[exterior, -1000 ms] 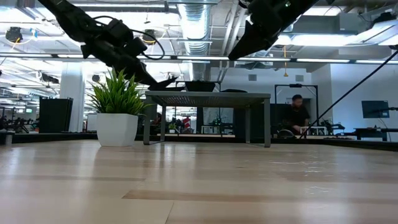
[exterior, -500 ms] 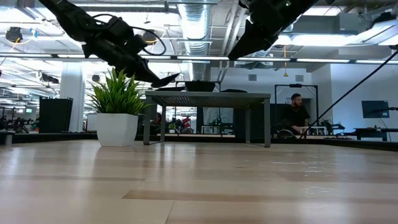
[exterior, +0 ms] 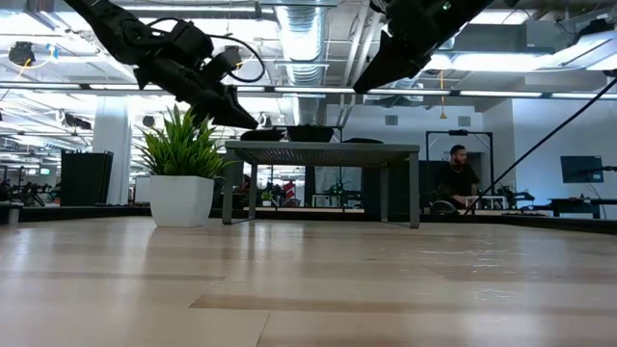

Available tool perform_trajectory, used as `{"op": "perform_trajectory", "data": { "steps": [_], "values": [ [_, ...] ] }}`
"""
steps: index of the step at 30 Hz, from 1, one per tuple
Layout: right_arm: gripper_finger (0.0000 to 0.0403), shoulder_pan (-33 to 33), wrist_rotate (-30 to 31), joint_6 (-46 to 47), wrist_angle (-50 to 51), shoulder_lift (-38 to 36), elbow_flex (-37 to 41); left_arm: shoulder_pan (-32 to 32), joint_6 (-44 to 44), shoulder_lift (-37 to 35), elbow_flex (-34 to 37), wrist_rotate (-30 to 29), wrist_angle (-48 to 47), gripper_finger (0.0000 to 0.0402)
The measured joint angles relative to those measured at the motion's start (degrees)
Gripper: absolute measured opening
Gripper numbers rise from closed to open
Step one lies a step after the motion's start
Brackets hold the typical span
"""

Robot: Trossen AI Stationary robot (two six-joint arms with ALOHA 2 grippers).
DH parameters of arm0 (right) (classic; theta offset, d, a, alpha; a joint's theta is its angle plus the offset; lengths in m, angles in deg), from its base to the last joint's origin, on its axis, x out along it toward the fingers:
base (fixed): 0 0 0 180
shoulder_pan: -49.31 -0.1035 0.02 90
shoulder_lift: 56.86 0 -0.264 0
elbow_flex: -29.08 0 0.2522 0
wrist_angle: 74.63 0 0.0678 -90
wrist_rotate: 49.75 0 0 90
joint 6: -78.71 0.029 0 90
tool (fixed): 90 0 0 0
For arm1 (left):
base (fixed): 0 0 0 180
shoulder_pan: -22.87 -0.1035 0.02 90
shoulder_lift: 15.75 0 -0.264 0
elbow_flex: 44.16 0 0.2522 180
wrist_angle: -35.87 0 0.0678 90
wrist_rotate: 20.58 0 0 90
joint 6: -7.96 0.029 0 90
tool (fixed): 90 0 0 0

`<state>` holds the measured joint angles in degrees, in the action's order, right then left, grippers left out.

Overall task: Pick & Place Mini shaped plates
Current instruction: Stack the black drop-shaped plate on top of the black drop-shaped plate on the shelf

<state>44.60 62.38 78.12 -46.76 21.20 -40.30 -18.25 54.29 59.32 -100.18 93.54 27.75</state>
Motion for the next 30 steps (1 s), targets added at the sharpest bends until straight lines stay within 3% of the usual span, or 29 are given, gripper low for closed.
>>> {"op": "perform_trajectory", "data": {
  "steps": [9,12,15,21,30],
  "values": [
    [0.0000,-0.07,0.00,0.02,0.00,0.00,0.00,0.33,-2.27,0.00,0.00,-0.53,-0.17,0.0046],
    [0.0000,-0.09,0.00,0.03,0.00,0.00,0.00,2.68,-9.13,-0.59,0.00,4.82,-0.14,0.0040],
    [0.0000,-0.13,-0.10,1.57,0.02,0.00,0.00,8.97,-13.81,-1.97,0.00,8.71,0.03,0.0034],
    [0.0000,-0.61,-0.24,5.65,0.32,0.00,0.00,22.97,-14.01,-4.04,0.00,-9.83,-0.63,0.0052],
    [0.0058,-5.27,0.04,11.62,0.93,6.32,-0.04,42.00,-23.20,-4.22,0.00,-10.55,-0.88,0.0093]
  ]
}}
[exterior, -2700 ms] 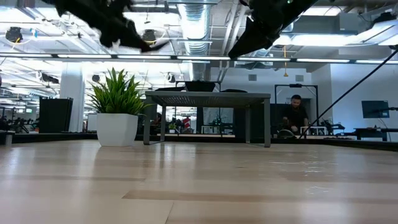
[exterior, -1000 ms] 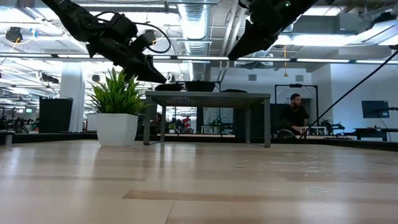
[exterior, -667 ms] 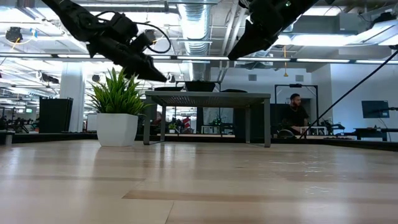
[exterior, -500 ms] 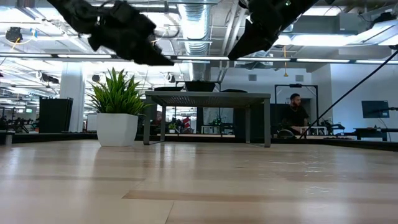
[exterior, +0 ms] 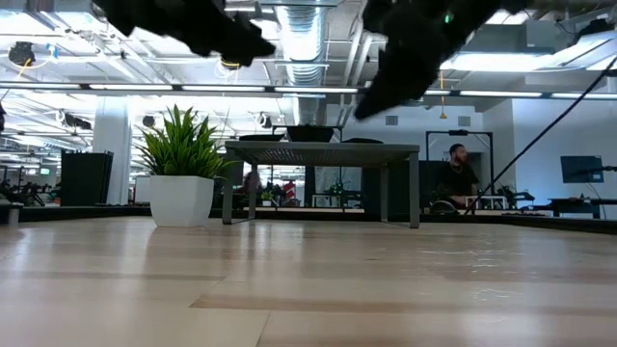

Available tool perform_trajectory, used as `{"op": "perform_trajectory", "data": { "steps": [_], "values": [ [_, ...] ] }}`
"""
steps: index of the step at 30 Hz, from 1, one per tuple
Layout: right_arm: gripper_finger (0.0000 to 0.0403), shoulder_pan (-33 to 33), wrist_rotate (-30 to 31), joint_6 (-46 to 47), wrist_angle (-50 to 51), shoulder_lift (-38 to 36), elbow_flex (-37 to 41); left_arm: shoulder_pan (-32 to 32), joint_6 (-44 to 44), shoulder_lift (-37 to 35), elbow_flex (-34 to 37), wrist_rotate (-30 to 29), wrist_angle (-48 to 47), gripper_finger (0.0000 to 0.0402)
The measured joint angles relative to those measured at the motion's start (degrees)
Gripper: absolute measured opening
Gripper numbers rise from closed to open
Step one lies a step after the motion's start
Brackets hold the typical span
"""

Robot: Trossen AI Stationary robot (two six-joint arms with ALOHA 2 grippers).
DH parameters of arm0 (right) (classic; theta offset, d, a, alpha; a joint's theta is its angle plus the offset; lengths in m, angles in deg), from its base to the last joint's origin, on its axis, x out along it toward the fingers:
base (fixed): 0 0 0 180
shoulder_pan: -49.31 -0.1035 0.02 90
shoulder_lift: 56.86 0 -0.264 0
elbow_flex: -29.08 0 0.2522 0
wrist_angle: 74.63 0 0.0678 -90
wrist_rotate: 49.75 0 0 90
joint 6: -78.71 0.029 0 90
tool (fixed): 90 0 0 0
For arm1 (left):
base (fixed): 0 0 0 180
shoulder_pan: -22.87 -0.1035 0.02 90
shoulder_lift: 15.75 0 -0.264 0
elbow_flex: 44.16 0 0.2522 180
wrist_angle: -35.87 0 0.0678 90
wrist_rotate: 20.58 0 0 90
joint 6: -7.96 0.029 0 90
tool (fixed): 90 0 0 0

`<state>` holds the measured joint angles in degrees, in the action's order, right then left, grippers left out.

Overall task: Pick & Place Mini shaped plates
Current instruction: Stack the black drop-shaped plate on top of the black drop-shaped plate on the shelf

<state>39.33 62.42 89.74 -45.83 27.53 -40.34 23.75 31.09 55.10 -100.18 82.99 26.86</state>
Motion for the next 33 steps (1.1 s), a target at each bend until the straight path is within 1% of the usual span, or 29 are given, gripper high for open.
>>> {"op": "perform_trajectory", "data": {
  "steps": [5,11,14,16,17,20,22,26,30,33],
  "values": [
    [0.0097,-1.97,-0.41,0.11,1.94,4.46,-0.31,6.82,-3.90,0.00,0.00,-0.03,-0.42,0.0092],
    [0.0133,-4.98,-3.40,5.84,14.67,5.57,-6.28,11.30,-11.14,0.00,0.00,-0.48,-1.21,0.0091],
    [0.0142,-7.18,-8.97,6.03,21.09,5.57,-9.31,12.60,-14.08,0.00,0.00,-0.49,-1.92,0.0091],
    [0.0145,-8.80,-16.18,6.94,24.07,5.52,-10.51,13.18,-15.09,0.00,0.00,-0.49,-2.87,0.0091],
    [0.0145,-9.67,-20.20,8.92,25.09,5.50,-10.49,13.48,-15.82,0.00,0.00,-0.51,-3.34,0.0091],
    [0.0144,-12.80,-31.02,19.32,26.51,6.63,-10.40,14.47,-19.95,0.00,0.00,-0.52,-3.48,0.0091],
    [0.0140,-15.70,-35.19,22.84,28.02,8.21,-10.40,15.34,-21.95,0.00,0.00,-0.50,-3.50,0.0091],
    [0.0134,-20.74,-37.96,24.12,30.52,12.79,-10.38,17.46,-22.15,0.00,0.00,-0.49,-3.50,0.0091],
    [0.0135,-22.41,-39.46,29.23,33.52,16.71,-10.39,18.84,-22.07,0.00,0.00,-0.47,-3.48,0.0091],
    [0.0135,-22.80,-42.73,34.76,38.07,19.04,-10.64,19.45,-22.13,0.00,0.00,-0.49,-3.47,0.0091]
  ]
}}
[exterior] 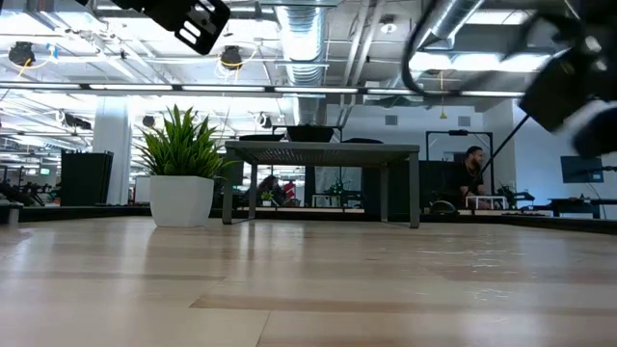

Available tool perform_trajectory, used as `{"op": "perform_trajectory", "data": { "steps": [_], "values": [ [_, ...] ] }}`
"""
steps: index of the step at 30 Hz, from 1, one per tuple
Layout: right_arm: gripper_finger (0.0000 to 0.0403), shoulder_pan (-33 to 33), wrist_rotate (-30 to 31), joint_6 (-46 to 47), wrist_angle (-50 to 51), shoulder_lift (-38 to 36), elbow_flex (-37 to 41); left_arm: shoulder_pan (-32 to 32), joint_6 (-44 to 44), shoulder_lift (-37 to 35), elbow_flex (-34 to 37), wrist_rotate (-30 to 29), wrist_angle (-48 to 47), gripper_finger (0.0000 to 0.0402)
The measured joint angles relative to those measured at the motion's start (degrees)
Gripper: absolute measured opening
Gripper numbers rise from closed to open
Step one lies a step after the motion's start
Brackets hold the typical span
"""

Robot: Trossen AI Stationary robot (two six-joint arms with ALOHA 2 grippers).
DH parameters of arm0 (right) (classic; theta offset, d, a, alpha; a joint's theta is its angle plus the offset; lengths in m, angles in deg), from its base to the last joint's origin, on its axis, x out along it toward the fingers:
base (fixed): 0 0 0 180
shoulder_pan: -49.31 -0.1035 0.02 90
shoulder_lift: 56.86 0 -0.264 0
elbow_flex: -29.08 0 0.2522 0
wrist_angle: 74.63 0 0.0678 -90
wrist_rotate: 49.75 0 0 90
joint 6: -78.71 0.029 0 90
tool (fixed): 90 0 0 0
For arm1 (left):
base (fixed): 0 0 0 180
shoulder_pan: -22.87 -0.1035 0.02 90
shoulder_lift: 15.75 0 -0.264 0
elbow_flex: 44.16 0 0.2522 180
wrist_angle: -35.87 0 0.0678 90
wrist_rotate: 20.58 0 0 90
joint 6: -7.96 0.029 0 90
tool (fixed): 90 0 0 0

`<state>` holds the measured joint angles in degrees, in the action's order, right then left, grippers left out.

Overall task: Pick & Place Mini shaped plates
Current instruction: Stack the black drop-shaped plate on top of the black drop-shaped plate on the shelf

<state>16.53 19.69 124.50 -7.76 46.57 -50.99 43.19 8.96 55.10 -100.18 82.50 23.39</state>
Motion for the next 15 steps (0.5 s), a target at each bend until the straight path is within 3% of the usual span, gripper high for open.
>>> {"op": "perform_trajectory", "data": {
  "steps": [6,15],
  "values": [
    [0.0128,-3.11,-3.90,6.07,0.06,3.65,-0.28,0.14,0.19,0.00,0.00,-0.01,0.04,0.0091],
    [0.0128,-5.07,-3.35,8.70,-0.04,6.68,-0.61,-0.05,0.19,0.02,0.02,0.02,0.04,0.0091]
  ]
}}
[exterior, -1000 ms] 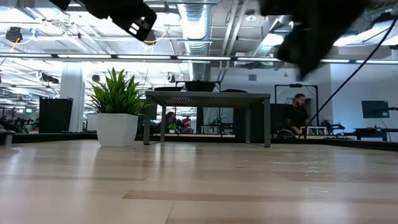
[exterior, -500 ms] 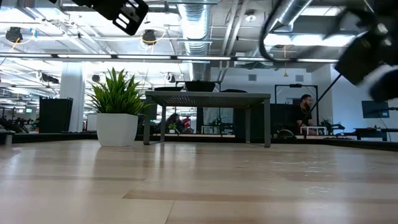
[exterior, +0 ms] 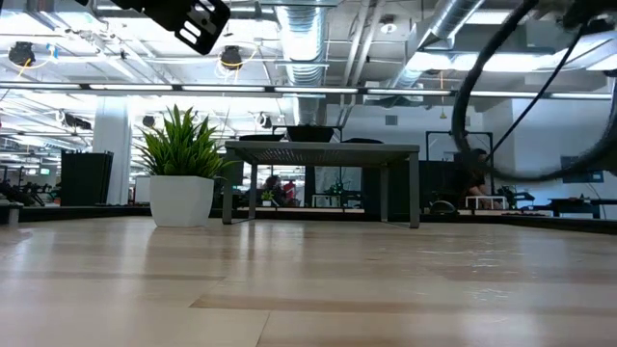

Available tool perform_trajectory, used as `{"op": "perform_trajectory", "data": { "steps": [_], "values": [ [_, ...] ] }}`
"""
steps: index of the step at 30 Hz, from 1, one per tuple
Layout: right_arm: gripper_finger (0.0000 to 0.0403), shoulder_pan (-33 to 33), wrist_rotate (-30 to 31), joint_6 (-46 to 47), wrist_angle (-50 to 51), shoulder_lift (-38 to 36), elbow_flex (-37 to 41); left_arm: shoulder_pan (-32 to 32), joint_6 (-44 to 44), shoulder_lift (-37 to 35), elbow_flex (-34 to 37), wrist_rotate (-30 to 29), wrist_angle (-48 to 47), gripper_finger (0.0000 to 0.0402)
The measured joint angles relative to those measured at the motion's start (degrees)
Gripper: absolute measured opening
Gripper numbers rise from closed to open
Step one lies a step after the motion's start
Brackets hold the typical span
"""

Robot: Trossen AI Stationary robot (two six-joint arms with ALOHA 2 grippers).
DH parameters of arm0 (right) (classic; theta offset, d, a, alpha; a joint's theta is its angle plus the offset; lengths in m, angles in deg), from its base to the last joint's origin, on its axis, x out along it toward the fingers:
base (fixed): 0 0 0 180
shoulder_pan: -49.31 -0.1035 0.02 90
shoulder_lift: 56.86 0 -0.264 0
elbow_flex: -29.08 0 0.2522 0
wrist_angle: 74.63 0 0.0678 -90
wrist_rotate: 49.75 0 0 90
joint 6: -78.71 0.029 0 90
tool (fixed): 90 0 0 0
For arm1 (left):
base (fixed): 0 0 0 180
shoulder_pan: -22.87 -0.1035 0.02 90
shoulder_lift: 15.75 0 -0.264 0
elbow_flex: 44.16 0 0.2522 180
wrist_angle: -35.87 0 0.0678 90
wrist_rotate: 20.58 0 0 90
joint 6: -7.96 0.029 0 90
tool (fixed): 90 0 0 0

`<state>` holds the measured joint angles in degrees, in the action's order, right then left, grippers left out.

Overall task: Pick & Place Mini shaped plates
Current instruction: Stack the black drop-shaped plate on top of the black drop-shaped plate on the shelf

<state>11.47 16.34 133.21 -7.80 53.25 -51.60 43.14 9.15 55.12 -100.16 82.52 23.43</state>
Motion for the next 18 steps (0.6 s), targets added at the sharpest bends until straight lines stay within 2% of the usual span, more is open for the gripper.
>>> {"op": "perform_trajectory", "data": {
  "steps": [8,11,18],
  "values": [
    [0.0115,0.28,-0.16,-2.11,0.52,3.20,-0.24,0.00,0.00,0.00,0.02,0.00,-0.14,0.0091],
    [0.0101,1.09,0.82,1.10,-0.18,2.74,-0.13,0.00,0.00,0.00,0.02,0.00,-0.22,0.0091],
    [0.0020,4.55,4.95,4.95,-3.32,1.24,-0.14,0.00,0.00,0.00,0.02,0.00,-0.22,0.0091]
  ]
}}
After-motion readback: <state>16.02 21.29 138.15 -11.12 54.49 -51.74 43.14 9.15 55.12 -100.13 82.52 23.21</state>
